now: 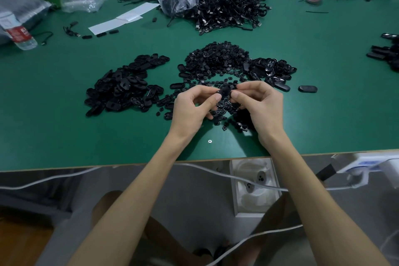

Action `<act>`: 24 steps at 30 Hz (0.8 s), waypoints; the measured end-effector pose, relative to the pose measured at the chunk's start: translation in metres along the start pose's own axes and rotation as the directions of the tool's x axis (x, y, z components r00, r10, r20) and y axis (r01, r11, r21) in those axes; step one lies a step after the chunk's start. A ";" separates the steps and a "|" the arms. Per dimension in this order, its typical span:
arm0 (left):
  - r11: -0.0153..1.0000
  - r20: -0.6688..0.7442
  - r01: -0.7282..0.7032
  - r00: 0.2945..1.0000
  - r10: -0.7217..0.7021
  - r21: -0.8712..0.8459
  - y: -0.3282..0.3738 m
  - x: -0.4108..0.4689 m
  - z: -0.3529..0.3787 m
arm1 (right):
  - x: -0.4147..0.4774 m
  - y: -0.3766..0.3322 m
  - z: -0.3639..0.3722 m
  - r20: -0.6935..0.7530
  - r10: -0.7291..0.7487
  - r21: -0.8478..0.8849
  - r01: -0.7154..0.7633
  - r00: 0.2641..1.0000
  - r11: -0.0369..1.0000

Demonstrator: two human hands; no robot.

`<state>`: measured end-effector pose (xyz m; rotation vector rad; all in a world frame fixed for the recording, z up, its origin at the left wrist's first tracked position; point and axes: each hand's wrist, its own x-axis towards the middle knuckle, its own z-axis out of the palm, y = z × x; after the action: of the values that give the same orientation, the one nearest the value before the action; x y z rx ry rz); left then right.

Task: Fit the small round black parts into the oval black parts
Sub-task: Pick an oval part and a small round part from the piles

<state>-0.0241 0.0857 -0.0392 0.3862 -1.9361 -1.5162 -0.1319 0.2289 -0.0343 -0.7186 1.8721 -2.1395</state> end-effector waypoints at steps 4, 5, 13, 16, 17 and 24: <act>0.999 0.060 0.010 0.998 -0.009 -0.031 0.002 -0.001 0.001 | -0.001 0.000 0.000 0.009 -0.023 -0.021 0.023 1.000 1.000; 0.999 0.071 0.017 0.997 -0.014 -0.039 0.002 0.000 0.001 | -0.001 -0.001 0.000 0.015 -0.026 -0.030 0.026 1.000 0.999; 0.998 0.081 0.042 0.996 -0.039 -0.040 0.000 0.001 -0.001 | -0.003 -0.004 0.003 0.057 -0.060 -0.149 0.068 0.997 0.986; 0.998 0.094 0.052 0.994 -0.049 -0.035 0.000 0.001 -0.001 | -0.005 -0.006 0.005 0.035 -0.125 -0.257 0.130 0.992 0.958; 0.998 0.097 0.054 0.994 -0.051 -0.033 -0.001 0.001 -0.001 | -0.006 -0.007 0.006 0.028 -0.159 -0.308 0.160 0.987 0.938; 0.996 0.089 0.078 0.993 -0.075 -0.037 0.000 0.001 -0.001 | -0.012 -0.008 0.012 0.060 -0.335 -0.492 0.320 0.940 0.810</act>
<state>-0.0246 0.0842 -0.0390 0.3856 -1.9750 -1.6440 -0.1140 0.2254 -0.0284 -1.1969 2.5117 -1.8420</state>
